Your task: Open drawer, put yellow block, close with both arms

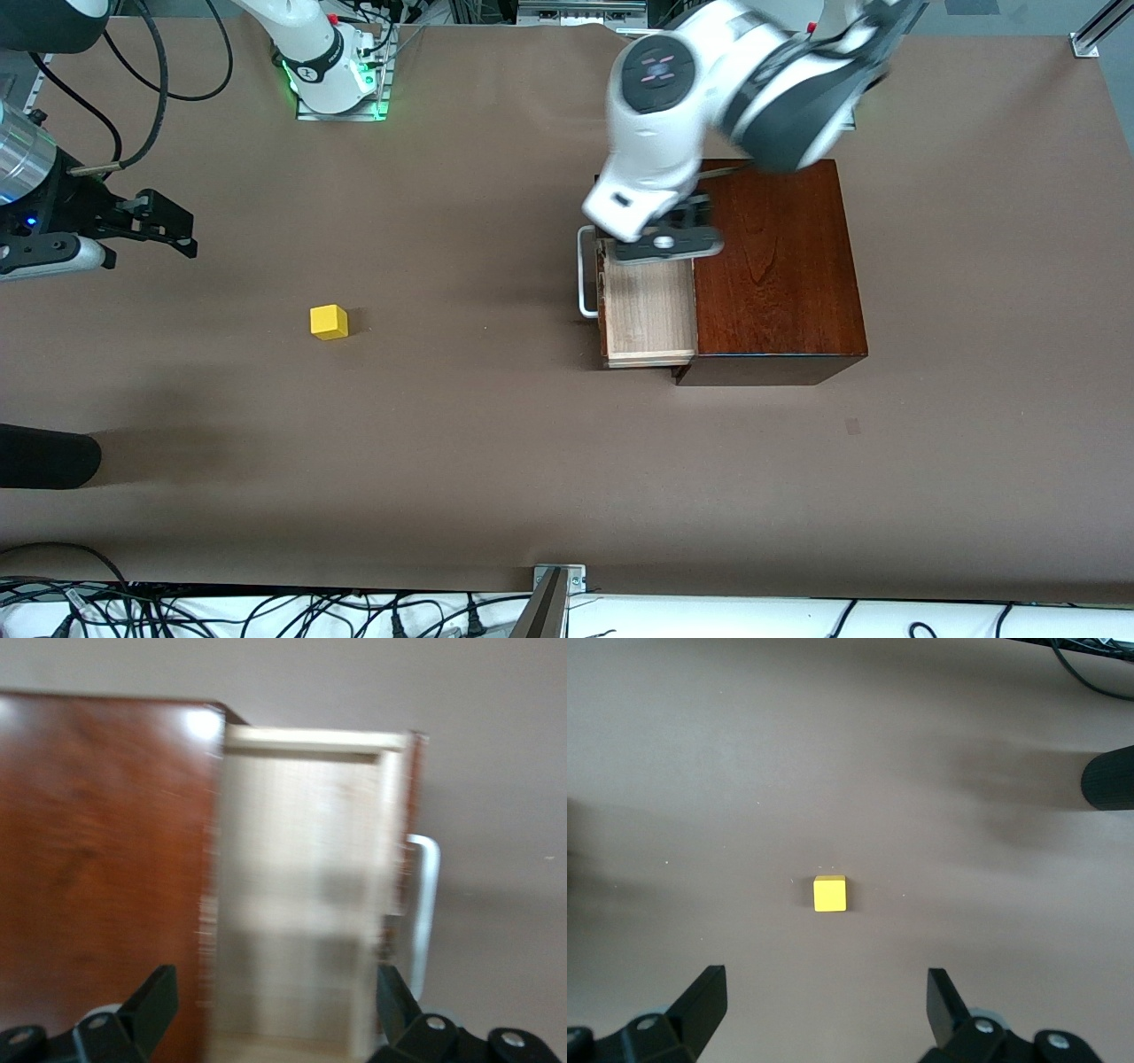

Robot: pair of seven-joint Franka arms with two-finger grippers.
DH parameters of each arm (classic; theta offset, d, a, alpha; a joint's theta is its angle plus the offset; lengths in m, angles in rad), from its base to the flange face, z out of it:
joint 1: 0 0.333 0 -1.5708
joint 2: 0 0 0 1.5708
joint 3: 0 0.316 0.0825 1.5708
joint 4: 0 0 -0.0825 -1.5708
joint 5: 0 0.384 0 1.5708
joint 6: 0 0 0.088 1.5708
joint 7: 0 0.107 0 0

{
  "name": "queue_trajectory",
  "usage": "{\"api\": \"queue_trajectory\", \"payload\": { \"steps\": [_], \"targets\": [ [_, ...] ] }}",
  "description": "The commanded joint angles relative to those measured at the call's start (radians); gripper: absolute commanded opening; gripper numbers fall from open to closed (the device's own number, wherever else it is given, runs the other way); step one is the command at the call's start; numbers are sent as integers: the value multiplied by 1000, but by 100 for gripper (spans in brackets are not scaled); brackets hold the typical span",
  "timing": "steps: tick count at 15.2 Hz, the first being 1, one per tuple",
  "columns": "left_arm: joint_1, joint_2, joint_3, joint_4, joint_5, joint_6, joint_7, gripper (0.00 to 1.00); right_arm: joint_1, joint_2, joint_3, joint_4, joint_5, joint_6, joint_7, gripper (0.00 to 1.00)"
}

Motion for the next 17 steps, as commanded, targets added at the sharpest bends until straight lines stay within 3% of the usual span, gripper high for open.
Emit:
{"api": "queue_trajectory", "payload": {
  "steps": [1,3,5,6,8,10,13,17],
  "targets": [
    [122,-31,-11,60,-24,-117,204,100,-6,-8,3,-3,3,4,10,100],
    [192,-44,-12,91,-27,-184,324,100,-6,-2,5,-8,4,9,4,100],
    [244,-89,9,84,-56,-202,454,100,-3,64,5,-3,-3,16,-2,100],
    [252,-129,58,65,-99,-197,510,100,-1,111,5,-3,-26,10,-5,100],
    [231,-204,227,12,-197,-186,599,100,0,127,5,-6,-43,12,-5,100],
    [190,-278,344,-80,-216,-102,677,100,2,164,8,-6,-42,13,-4,100],
    [188,-415,422,-243,-219,56,730,100,3,233,17,-11,-19,36,-5,100],
    [163,-464,497,-315,-222,52,740,100,17,280,26,-129,81,243,11,100]
  ]
}}
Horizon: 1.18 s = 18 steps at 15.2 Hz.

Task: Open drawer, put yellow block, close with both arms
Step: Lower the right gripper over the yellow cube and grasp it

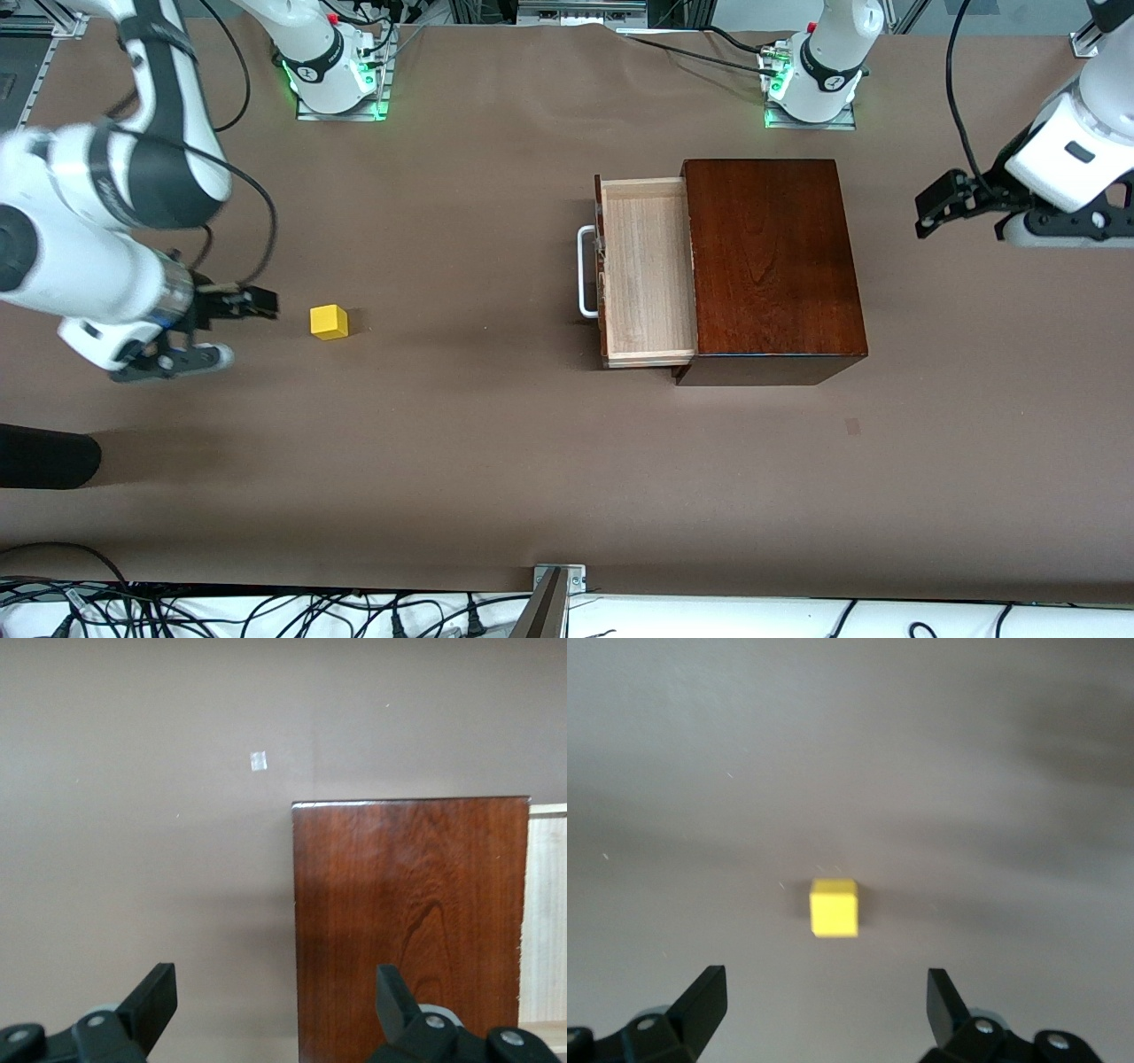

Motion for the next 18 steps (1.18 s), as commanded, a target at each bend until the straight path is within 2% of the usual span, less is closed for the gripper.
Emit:
{"api": "queue_trajectory", "payload": {
  "steps": [1,5,18],
  "targets": [
    [-31,-48,54,-77,-21,36,27,100,4,14,3,-110,64,135,9,100],
    [-31,-14,42,-25,-19,-21,12,100,7,49,5,-248,64,333,6,100],
    [-32,-12,28,-14,-18,-25,9,100,7,63,7,-554,66,677,-4,100]
  ]
}}
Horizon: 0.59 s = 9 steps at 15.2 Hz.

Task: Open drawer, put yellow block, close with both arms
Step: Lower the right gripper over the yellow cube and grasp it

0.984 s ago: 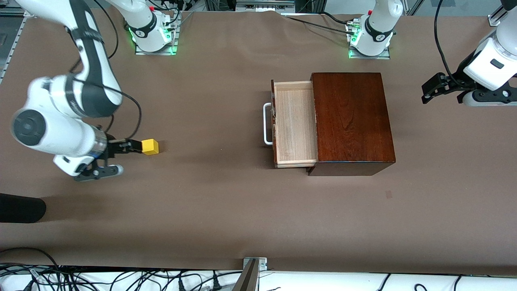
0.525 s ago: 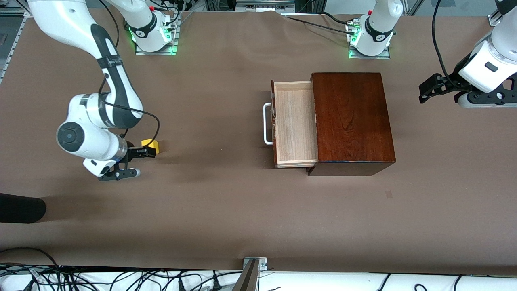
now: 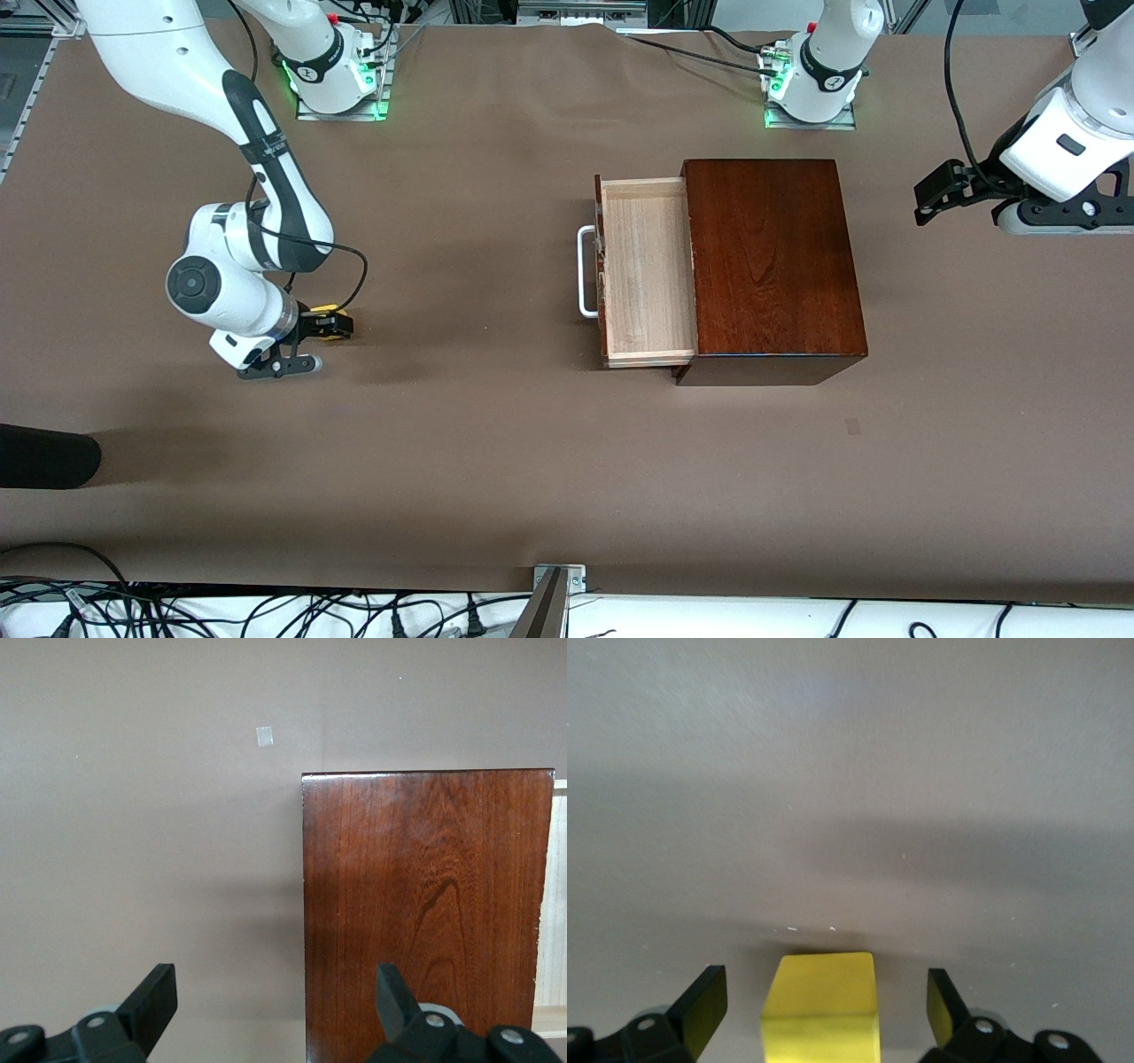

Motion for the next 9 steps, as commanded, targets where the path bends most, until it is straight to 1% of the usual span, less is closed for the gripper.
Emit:
{"api": "queue_trajectory", "payload": {
  "steps": [1,4,5,6,7,8,9],
  "targets": [
    [-1,6,-3,29,-18,-21,5,100,3,-33,2,-65,19,37,-5,100],
    [-1,6,-13,31,-18,-21,5,100,3,-34,2,-80,19,34,-5,100],
    [-1,6,-13,34,-18,-23,5,100,3,-36,2,-84,19,34,-5,94],
    [-1,9,-15,35,-18,-26,5,100,3,-36,2,-87,19,32,-5,85],
    [-1,9,-15,35,-18,-26,5,100,3,-36,2,-87,19,34,-6,70],
    [-1,9,-15,35,-18,-26,5,100,3,-34,2,-87,19,32,-6,49],
    [-1,9,-15,35,-18,-26,7,100,3,-33,4,-85,19,32,-6,31]
  ]
}}
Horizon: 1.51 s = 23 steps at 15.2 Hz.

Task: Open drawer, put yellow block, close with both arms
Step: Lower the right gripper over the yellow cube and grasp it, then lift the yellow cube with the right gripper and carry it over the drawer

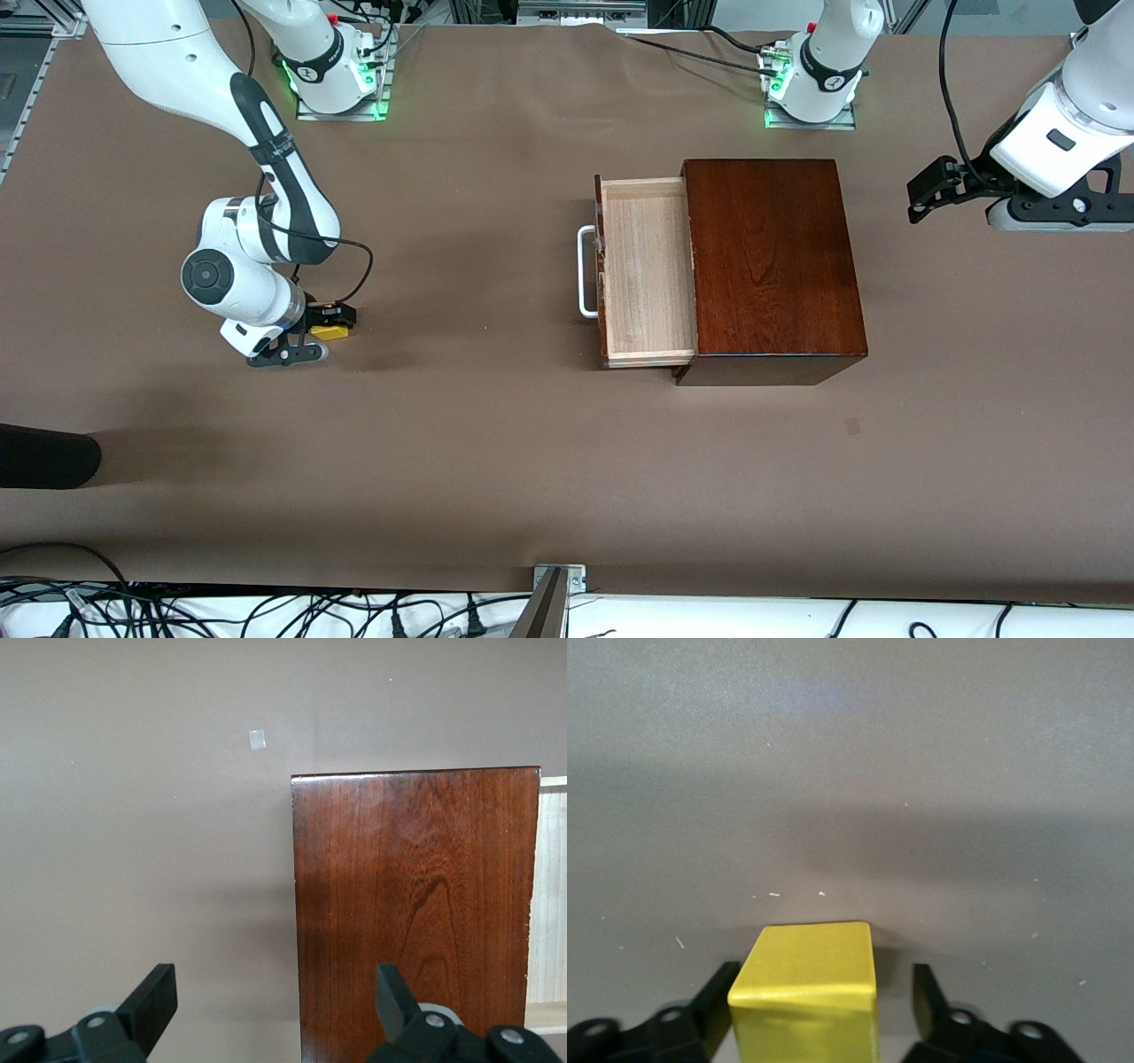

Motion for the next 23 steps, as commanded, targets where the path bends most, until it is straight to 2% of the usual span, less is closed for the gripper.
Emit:
{"api": "queue_trajectory", "payload": {
  "steps": [1,2,3,5,9,11,14,16,18,20,23],
  "targets": [
    [0,10,-1,28,-18,-25,7,100,3,-32,4,-31,18,11,-6,15],
    [0,10,-1,28,-18,-25,7,100,3,-32,4,-27,18,9,-12,3],
    [0,9,-1,29,-18,-25,7,100,3,-35,4,-16,15,6,-29,0],
    [0,9,-1,28,-18,-25,7,100,6,-48,5,44,13,-58,-78,0],
    [2,9,-1,29,-18,-25,7,100,30,-45,19,322,7,-387,-86,0],
    [2,9,-1,28,-18,-25,7,100,78,-44,19,421,2,-473,-89,0],
    [2,10,-1,28,-18,-25,8,100,179,-44,19,512,-33,-517,-152,0],
    [2,10,-1,28,-18,-25,8,100,246,-49,20,524,-33,-515,-197,0],
    [2,10,-1,28,-18,-25,8,100,289,-50,65,564,-28,-515,-320,0],
    [2,10,-1,29,-18,-25,8,100,317,-50,128,604,-42,-530,-356,0],
    [2,10,-1,29,-18,-25,8,100,426,-47,152,650,-113,-534,-367,0]
  ]
}}
